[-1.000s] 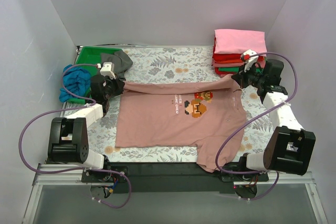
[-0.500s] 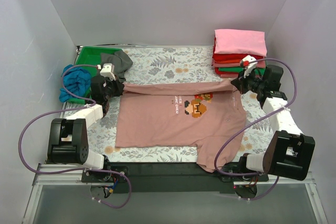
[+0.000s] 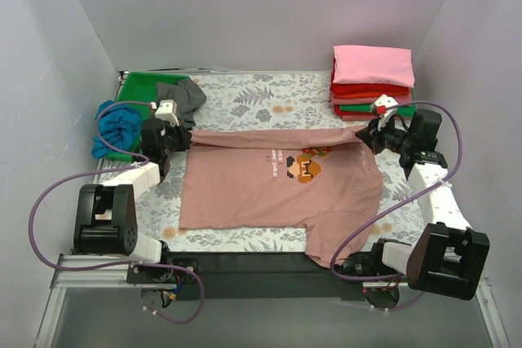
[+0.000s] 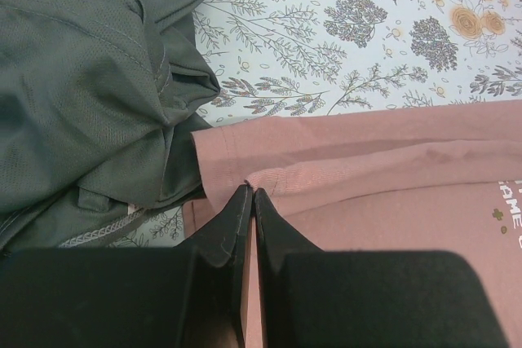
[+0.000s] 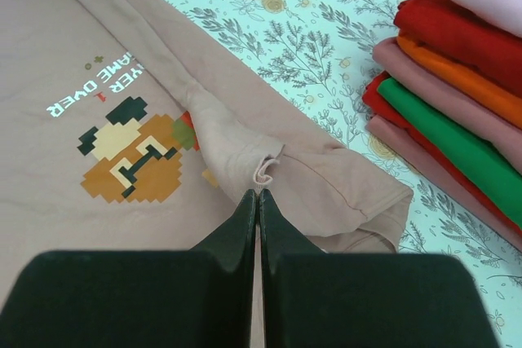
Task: Fold and stack the t-shirts
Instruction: Fold the tshirt
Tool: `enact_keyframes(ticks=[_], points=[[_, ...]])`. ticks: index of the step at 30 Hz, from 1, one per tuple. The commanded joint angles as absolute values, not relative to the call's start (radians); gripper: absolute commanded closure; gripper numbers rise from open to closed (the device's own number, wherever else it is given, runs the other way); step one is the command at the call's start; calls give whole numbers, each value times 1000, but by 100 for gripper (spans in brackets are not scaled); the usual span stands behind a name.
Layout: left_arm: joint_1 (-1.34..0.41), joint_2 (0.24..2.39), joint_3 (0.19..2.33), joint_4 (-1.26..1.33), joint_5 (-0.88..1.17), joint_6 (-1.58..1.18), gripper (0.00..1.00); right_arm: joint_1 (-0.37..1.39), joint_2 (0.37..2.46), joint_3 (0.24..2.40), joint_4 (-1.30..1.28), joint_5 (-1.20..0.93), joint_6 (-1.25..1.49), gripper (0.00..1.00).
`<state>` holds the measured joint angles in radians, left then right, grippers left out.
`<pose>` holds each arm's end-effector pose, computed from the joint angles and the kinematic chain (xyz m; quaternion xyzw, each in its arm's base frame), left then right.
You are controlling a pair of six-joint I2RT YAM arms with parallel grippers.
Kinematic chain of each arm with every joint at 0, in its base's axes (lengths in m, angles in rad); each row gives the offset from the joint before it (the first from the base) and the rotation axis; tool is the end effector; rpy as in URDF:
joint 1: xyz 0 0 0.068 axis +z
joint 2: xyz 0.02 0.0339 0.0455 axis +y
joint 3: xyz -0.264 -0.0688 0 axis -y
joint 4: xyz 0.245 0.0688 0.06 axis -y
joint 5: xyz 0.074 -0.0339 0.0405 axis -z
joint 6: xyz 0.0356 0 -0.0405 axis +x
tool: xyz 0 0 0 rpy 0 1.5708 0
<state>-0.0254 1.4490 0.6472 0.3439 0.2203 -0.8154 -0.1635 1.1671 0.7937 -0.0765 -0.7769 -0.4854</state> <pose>0.2987 -0.0154 0.1931 -0.2712 0.8013 -0.2995 0.4412 0.2564 -0.0170 0.2796 -0.3244 0.7415 0.1472 0.5686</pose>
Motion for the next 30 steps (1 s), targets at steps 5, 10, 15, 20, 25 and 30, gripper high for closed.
enact_keyframes(ticks=[5,10,15,20,25,30], points=[[-18,1424,658,318,186,-799,100,-167,1121,776,-115,-815,-532,99],[-18,1405,673,207,121,-831,100,-167,1106,755,-117,-761,-535,99],[-18,1373,715,31,23,-914,67,-170,1092,726,-117,-703,-545,99],[-18,1255,704,-35,-110,-960,43,-172,1071,672,-121,-695,-569,99],[-18,1198,703,-67,-22,-988,40,-172,1049,650,-143,-704,-601,99],[-18,1215,713,-152,124,-989,43,-172,1035,644,-178,-689,-650,99]])
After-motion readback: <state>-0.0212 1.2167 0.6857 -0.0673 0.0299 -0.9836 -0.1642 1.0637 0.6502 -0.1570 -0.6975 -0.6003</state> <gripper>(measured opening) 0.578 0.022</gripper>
